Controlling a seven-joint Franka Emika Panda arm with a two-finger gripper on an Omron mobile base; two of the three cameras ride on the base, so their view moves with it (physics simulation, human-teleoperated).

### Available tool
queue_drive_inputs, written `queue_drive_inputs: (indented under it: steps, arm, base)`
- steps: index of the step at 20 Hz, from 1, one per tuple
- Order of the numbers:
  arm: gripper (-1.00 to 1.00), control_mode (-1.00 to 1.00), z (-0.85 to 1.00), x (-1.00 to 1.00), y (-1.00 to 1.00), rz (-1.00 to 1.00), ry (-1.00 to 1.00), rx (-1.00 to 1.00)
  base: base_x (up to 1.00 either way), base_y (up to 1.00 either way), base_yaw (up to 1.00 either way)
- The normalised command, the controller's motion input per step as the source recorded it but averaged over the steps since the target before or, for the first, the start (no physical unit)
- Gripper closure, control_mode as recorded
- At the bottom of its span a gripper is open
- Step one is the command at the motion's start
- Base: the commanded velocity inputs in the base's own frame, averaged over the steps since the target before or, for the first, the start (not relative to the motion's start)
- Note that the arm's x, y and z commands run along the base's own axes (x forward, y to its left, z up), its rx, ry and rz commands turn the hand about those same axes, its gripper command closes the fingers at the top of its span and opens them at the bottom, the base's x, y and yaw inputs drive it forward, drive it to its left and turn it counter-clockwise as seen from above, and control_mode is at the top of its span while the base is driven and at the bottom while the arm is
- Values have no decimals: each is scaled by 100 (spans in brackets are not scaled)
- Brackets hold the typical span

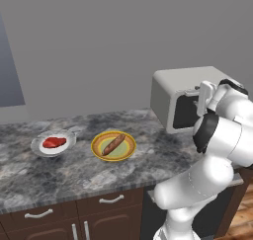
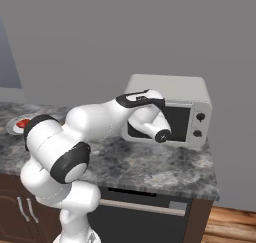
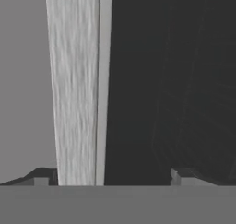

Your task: Open the toaster oven door. Place the baguette on the bottom rack in the toaster oven and place the steak on the top rack.

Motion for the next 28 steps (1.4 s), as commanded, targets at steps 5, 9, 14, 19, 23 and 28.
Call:
queue_drive_inputs:
  steps: [5, 9, 14, 19, 23, 28]
  arm:
    - [100, -100, 14, 16, 0, 3, 0, -8]
    - [100, -100, 24, 9, 0, 8, 0, -13]
    - [100, -100, 27, 4, 0, 6, 0, -14]
    - [100, -100, 24, 2, 0, 4, 0, -14]
    - [100, -100, 21, 0, 0, 2, -2, -13]
    - [100, -100, 4, 0, 0, 0, -22, -4]
  base:
    - [0, 0, 0]
    - [0, 0, 0]
    - [0, 0, 0]
    - [0, 0, 0]
    - [0, 0, 0]
    - [0, 0, 0]
